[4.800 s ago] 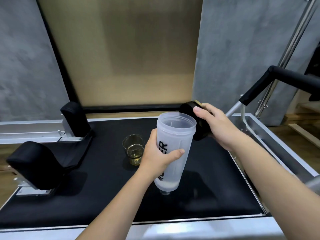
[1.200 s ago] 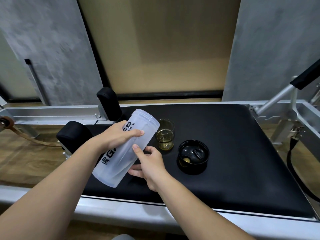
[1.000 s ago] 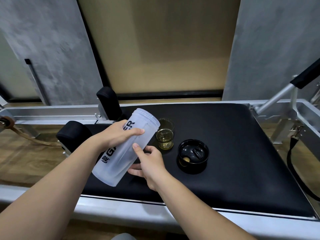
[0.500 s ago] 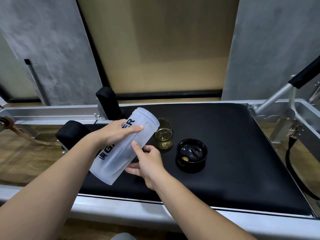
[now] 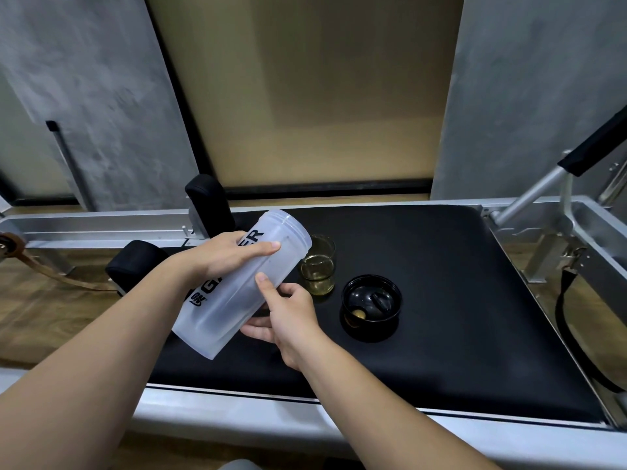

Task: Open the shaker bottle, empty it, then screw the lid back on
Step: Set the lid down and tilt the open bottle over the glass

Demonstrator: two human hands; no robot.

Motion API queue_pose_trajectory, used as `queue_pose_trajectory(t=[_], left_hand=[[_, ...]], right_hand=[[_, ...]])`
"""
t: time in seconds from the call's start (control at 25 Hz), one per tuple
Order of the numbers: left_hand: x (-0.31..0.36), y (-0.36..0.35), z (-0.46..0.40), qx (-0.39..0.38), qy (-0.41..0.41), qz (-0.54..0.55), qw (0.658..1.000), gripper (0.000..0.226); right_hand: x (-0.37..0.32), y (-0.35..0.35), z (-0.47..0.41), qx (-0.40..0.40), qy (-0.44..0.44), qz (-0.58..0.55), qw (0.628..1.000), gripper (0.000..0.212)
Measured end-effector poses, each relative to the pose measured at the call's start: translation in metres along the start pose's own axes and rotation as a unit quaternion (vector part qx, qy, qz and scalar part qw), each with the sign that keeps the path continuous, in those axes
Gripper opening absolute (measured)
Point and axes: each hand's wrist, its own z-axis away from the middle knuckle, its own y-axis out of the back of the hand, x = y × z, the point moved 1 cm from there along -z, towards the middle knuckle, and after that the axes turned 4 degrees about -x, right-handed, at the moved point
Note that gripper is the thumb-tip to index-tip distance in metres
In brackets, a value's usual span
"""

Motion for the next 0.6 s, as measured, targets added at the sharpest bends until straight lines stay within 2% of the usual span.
queue_pose_trajectory(t=[0.16, 0.6], left_hand=[[0.0008, 0.0004, -0.0005, -0.008, -0.005, 0.000, 1.000, 0.075], [-0.0023, 0.0038, -0.0077, -0.016, -0.009, -0.006, 1.000, 0.086]], right_hand=[[-0.0008, 0.0003, -0.0002, 0.000, -0.001, 0.001, 1.000, 0.040], [-0.0024, -0.0001, -0.0026, 0.002, -0.005, -0.005, 1.000, 0.040]])
